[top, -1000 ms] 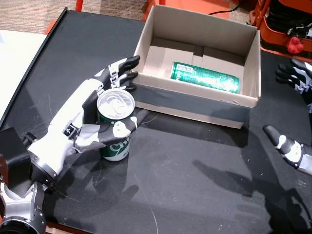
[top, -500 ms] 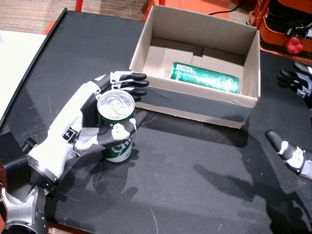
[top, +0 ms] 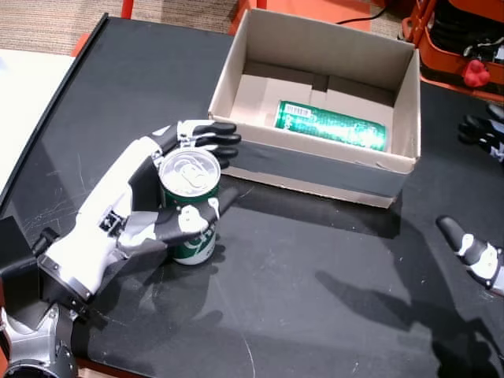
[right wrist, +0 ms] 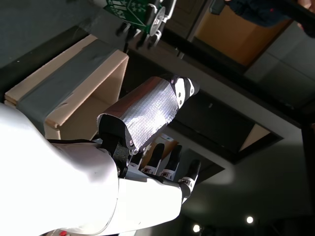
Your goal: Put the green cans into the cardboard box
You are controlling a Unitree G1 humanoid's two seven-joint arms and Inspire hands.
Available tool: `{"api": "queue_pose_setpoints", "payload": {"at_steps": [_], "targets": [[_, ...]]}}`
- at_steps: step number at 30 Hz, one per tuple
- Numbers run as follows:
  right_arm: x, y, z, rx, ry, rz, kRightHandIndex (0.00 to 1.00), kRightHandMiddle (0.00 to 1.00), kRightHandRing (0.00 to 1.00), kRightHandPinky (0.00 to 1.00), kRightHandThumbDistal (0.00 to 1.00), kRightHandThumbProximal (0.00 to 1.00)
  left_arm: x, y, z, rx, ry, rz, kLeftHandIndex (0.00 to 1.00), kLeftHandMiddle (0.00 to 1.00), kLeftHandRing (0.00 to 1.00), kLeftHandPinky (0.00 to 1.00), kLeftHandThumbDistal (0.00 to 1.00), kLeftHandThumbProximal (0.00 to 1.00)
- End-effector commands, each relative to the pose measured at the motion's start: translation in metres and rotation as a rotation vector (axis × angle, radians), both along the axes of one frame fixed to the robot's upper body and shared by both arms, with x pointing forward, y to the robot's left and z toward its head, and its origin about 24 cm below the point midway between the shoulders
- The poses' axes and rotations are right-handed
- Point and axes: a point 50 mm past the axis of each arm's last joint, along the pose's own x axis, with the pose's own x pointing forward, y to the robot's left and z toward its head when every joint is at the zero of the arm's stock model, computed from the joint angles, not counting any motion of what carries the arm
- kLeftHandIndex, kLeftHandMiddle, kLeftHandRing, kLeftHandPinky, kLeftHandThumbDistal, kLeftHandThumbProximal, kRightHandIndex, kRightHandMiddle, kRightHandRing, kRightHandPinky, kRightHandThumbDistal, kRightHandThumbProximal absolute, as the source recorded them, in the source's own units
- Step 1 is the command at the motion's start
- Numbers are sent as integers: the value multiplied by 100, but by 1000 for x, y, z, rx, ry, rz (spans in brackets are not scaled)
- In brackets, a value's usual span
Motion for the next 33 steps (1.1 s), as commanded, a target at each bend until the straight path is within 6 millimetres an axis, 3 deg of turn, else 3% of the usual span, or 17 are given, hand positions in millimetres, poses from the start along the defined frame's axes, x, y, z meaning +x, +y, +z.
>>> {"api": "queue_pose_setpoints", "payload": {"at_steps": [1,6,20,33], "targets": [[-3,-2,-1,8,6,-7,71,72,77,85,93,45,-5,-3,-14,32,76,-8,69,69,70,66,64,0],[-6,-2,-1,12,-6,-14,72,72,77,84,91,45,-5,-6,-25,94,167,10,66,67,68,64,53,0],[-8,-2,0,24,-13,-5,72,72,77,85,93,46,-4,-8,-25,18,179,42,62,64,65,63,64,0],[-7,-2,0,34,-13,-3,72,72,77,85,94,44,-2,-3,-24,8,175,84,61,62,61,59,58,0]]}}
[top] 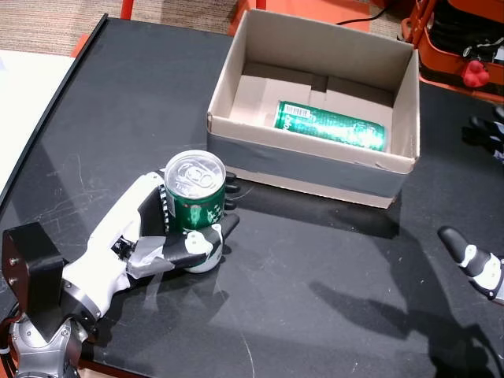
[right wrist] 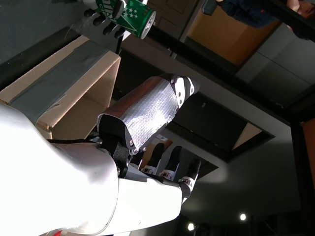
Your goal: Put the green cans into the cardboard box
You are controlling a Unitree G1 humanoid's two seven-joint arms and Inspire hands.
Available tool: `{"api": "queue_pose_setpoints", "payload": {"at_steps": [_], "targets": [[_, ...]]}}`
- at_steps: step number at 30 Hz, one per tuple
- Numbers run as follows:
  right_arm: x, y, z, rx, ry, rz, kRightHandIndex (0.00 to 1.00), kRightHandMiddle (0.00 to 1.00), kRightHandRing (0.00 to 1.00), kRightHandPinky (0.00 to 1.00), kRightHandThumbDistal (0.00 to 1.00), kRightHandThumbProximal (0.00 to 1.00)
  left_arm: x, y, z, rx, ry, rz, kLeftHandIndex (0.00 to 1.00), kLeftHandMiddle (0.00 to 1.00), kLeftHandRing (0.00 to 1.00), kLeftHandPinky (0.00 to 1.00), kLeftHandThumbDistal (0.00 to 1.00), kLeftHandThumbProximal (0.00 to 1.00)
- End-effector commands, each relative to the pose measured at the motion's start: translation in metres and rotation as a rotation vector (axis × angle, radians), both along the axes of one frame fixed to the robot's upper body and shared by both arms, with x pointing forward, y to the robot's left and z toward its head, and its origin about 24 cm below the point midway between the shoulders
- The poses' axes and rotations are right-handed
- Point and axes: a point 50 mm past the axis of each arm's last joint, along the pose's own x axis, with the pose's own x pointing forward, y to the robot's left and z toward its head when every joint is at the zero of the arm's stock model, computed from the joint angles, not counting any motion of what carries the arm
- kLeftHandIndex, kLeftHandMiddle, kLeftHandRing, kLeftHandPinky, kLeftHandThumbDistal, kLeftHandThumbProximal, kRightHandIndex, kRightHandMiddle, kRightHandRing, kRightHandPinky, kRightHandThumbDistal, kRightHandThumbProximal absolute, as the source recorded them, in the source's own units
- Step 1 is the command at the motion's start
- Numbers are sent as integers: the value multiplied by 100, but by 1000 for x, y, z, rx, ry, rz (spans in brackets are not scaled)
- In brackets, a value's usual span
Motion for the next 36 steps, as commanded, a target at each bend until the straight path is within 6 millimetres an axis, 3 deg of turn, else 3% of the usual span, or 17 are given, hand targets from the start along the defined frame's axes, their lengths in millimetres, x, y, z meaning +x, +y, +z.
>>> {"api": "queue_pose_setpoints", "payload": {"at_steps": [1,5,6,9,12,18,26,29,33,36], "targets": [[-2,-2,-1,15,3,-12,72,72,77,85,95,44,-2,0,-5,-17,27,28,58,59,58,56,57,0],[-2,-2,-2,19,9,-13,72,72,77,85,95,45,0,0,-6,-73,58,84,46,48,43,36,32,0],[-2,-1,-2,21,10,-14,72,72,77,85,95,45,0,0,-7,-81,61,96,43,45,42,35,29,0],[-1,-2,-2,18,9,-16,71,71,77,85,94,46,1,1,-6,-61,50,146,41,46,48,41,13,0],[-1,-2,-1,13,6,-19,71,71,77,85,93,46,1,2,-6,-45,35,188,44,50,55,52,4,0],[1,-2,-2,6,17,-32,70,71,77,86,95,47,3,4,-3,-4,18,243,48,58,68,62,2,0],[6,6,-4,8,32,-28,68,70,77,86,94,44,8,13,7,49,-40,264,50,60,68,59,3,0],[9,11,-5,20,38,-26,68,70,76,86,95,43,19,22,40,81,-234,272,44,56,63,53,6,0],[15,20,-5,53,36,-15,70,70,76,85,95,40,30,31,119,65,-663,289,34,46,52,41,17,0],[18,28,-5,66,34,-9,71,70,75,84,96,40,27,24,188,44,-1010,272,20,33,44,32,27,0]]}}
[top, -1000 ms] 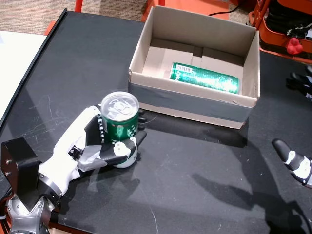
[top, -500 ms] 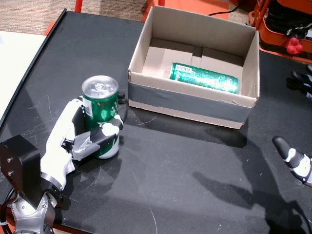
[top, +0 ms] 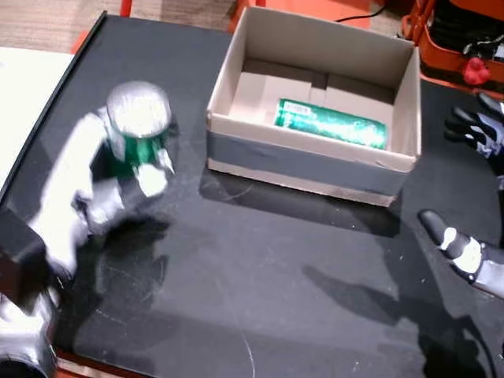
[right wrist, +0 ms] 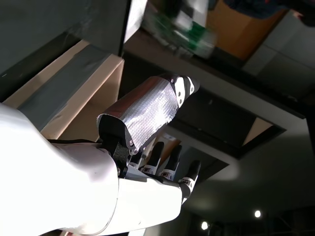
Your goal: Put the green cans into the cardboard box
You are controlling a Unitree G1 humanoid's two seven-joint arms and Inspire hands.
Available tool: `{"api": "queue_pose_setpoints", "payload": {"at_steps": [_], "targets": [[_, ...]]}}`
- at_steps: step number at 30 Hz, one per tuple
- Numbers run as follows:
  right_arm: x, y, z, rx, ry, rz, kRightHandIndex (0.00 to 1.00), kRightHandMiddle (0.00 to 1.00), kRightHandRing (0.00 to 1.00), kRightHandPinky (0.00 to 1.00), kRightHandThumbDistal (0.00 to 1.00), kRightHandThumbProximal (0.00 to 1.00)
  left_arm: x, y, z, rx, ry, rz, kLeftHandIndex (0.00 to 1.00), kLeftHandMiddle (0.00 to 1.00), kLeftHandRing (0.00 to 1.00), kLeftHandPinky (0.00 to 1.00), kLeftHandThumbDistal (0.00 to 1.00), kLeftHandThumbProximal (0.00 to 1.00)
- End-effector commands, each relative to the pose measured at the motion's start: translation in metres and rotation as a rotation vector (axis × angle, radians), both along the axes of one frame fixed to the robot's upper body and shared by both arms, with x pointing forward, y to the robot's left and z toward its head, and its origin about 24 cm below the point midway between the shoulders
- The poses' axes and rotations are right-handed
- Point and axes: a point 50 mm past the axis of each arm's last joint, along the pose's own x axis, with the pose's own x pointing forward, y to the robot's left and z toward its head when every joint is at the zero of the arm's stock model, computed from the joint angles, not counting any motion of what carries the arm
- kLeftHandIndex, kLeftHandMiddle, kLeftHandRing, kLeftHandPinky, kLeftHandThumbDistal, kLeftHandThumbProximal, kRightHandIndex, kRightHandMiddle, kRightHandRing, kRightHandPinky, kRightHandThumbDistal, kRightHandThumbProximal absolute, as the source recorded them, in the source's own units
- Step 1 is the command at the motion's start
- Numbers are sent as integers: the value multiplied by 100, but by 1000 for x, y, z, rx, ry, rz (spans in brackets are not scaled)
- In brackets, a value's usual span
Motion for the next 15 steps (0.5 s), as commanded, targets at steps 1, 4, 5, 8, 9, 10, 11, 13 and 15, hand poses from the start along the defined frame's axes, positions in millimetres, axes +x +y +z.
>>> {"api": "queue_pose_setpoints", "payload": {"at_steps": [1,4,5,8,9,10,11,13,15], "targets": [[2,4,0,6,-3,-5,72,70,75,84,98,41,-6,-15,66,66,-347,-34,16,29,38,29,30,0],[5,11,1,7,-16,-3,71,70,75,84,96,41,-12,-35,113,163,-575,-7,0,11,27,22,31,0],[5,13,2,11,-21,-2,71,70,75,84,96,39,-11,-44,125,193,-618,-7,0,9,29,23,28,0],[7,20,3,32,-25,2,70,70,75,84,99,37,-9,-66,149,274,-690,2,0,7,36,33,21,0],[8,22,3,34,-30,2,70,70,75,84,98,37,-8,-75,157,310,-718,4,0,6,37,37,18,0],[8,23,4,34,-36,1,70,70,75,84,98,37,-7,-82,163,340,-736,6,0,6,39,42,15,0],[8,25,5,37,-41,-1,70,70,75,84,98,37,-5,-90,167,364,-745,-1,0,9,44,47,9,0],[9,28,6,41,-51,-8,69,70,75,84,99,38,-1,-106,171,400,-751,-3,0,16,51,53,8,0],[8,31,6,43,-63,-10,69,70,76,84,98,40,4,-124,169,469,-759,9,0,23,53,57,7,0]]}}
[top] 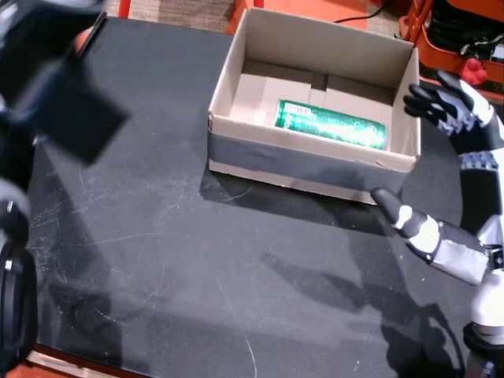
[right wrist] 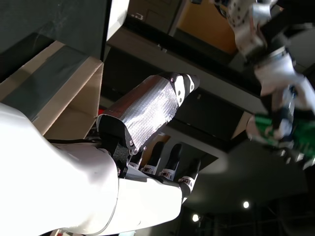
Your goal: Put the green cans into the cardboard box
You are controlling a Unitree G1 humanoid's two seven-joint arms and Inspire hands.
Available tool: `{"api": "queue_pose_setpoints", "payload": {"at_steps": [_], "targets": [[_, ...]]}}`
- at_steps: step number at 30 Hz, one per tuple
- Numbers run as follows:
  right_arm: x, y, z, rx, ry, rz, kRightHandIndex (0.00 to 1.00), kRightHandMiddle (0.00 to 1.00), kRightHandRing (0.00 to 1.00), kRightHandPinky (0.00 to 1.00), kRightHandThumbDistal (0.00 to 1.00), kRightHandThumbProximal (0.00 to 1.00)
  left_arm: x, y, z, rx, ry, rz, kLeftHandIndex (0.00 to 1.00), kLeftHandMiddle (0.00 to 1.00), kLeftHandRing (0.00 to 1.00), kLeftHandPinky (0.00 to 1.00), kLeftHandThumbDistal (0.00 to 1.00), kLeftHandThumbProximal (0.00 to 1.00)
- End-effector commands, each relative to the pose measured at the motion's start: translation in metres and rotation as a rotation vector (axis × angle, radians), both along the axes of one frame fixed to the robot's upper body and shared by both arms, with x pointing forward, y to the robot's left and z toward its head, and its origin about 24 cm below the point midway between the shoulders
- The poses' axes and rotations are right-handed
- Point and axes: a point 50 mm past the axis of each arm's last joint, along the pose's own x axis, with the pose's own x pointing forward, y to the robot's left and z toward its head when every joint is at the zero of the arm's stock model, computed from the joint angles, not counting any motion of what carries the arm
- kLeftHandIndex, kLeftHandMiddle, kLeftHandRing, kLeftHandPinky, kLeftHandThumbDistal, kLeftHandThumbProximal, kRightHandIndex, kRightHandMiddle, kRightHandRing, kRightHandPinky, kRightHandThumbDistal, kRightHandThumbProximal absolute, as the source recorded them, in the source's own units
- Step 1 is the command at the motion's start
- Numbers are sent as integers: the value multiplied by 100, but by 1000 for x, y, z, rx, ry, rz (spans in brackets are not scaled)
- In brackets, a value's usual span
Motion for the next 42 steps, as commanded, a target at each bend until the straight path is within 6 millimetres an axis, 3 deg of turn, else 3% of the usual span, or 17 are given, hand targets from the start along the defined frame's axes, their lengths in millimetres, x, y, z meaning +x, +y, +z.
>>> {"api": "queue_pose_setpoints", "payload": {"at_steps": [1,6,8,10,13,16,21,23,25,27,30,31,32,36,39,41,42], "targets": [[-2,3,2,-2,-31,-5,69,71,76,85,97,40,3,-19,4,59,-46,25,2,24,53,58,4,0],[-8,14,6,29,-69,12,69,70,76,85,97,37,22,-49,-28,237,46,172,7,36,59,60,0,0],[-11,17,7,39,-84,14,69,71,76,85,94,38,30,-56,-39,329,67,265,12,41,62,62,15,0],[-14,19,7,42,-96,11,70,72,77,85,93,40,37,-60,-49,403,111,352,16,44,63,62,15,0],[-16,21,6,33,-110,11,69,72,77,86,95,43,46,-62,-56,485,177,468,18,45,64,62,1,0],[-18,22,5,29,-123,5,68,71,76,85,93,45,52,-64,-60,565,172,573,22,39,54,52,6,0],[-20,23,3,26,-135,-19,65,69,75,84,95,51,54,-68,-66,577,218,613,8,30,48,46,1,0],[-20,23,1,20,-143,-30,64,69,75,84,91,53,54,-71,-69,570,278,591,8,26,41,42,9,0],[-21,23,1,15,-152,-37,64,68,74,83,86,52,53,-74,-72,578,361,557,12,24,35,40,7,0],[-20,23,2,3,-166,-42,64,68,74,83,83,52,52,-77,-75,565,422,520,1,14,26,30,0,0],[-18,25,4,6,-178,-42,62,66,72,81,80,52,51,-79,-79,542,508,477,3,19,41,39,0,0],[-17,25,5,3,-187,-42,61,66,72,81,77,53,52,-80,-80,543,532,469,6,24,46,43,0,0],[-16,25,6,-2,-197,-43,60,65,71,81,77,53,52,-80,-81,548,551,464,19,38,59,57,0,0],[-15,27,9,0,-220,-40,59,64,71,80,75,52,51,-82,-86,563,596,445,2,17,32,33,3,0],[-15,27,10,-3,-230,-40,59,63,70,80,74,54,50,-84,-89,576,610,431,1,28,53,48,1,0],[-15,27,11,-3,-237,-41,60,63,69,80,73,53,50,-84,-91,576,642,418,7,41,59,55,0,0],[-15,27,11,2,-240,-42,59,62,69,79,74,52,50,-85,-92,580,652,419,12,47,61,57,8,0]]}}
